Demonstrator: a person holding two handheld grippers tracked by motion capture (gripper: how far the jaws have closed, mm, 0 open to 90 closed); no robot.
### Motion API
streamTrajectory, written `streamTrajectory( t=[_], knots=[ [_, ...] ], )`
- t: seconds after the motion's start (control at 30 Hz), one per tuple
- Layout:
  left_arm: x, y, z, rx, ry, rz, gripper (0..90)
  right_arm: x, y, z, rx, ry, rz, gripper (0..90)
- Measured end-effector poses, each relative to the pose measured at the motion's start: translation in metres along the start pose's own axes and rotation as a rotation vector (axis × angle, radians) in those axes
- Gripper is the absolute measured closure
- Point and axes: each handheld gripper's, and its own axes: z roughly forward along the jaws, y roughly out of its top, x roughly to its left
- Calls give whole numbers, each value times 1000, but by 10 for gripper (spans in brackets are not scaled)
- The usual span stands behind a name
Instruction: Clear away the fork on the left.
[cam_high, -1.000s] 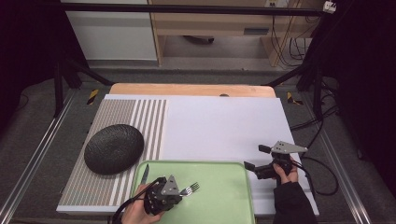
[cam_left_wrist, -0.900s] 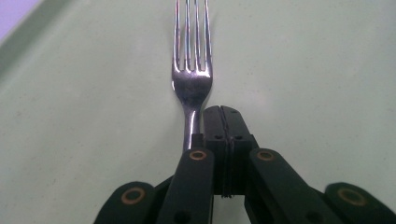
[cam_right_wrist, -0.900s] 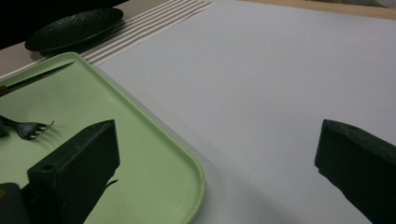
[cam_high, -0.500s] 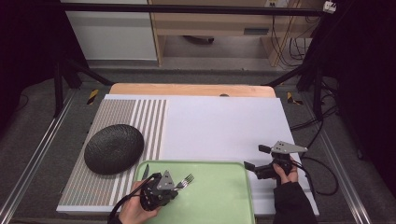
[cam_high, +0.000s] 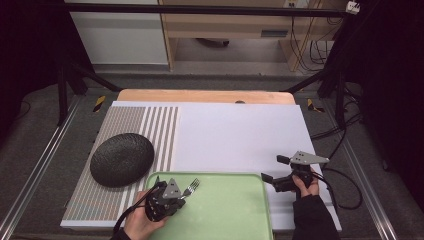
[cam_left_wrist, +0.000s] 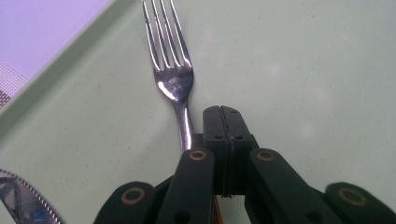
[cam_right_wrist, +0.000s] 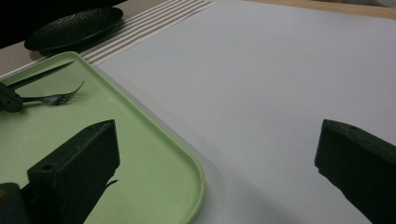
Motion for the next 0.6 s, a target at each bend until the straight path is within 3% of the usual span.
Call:
streamTrajectory(
  t=[0.6],
  knots=[
    [11, -7, -6, 7, 46, -25, 897, 0, 0, 0, 0, 0, 0, 2]
  ],
)
